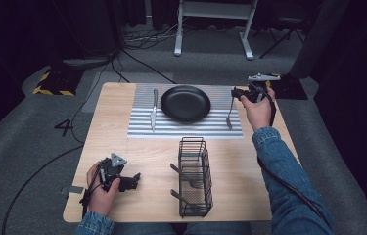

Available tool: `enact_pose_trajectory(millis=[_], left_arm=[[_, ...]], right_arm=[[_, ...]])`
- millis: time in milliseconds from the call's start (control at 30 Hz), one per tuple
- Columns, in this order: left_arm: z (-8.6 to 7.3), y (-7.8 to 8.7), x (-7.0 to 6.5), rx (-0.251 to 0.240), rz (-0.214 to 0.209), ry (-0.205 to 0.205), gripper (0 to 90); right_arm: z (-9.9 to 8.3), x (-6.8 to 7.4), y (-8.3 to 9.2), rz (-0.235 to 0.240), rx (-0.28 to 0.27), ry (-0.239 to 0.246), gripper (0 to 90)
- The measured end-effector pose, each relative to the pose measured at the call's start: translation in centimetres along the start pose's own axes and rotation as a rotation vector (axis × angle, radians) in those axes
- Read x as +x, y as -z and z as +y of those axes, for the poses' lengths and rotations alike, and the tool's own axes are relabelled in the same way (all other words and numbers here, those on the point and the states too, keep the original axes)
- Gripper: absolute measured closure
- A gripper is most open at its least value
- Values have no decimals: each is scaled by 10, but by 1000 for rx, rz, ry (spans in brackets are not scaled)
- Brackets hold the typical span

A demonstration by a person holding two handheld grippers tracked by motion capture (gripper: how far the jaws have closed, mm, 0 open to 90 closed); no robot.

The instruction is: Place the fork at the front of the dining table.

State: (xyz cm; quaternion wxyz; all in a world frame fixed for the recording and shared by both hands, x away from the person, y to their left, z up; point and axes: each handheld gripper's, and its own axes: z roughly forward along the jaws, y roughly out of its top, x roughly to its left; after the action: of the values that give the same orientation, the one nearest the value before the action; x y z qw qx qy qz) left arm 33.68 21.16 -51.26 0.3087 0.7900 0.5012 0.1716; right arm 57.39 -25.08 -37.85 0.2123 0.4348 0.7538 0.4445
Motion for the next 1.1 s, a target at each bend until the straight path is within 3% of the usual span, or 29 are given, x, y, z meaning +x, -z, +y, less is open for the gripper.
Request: enact_pose_trajectory(millis=[1100], left_arm=[[0,0,0,0,0,1,0]], right_arm=[[5,-15,-52,-83,20,-99,783]])
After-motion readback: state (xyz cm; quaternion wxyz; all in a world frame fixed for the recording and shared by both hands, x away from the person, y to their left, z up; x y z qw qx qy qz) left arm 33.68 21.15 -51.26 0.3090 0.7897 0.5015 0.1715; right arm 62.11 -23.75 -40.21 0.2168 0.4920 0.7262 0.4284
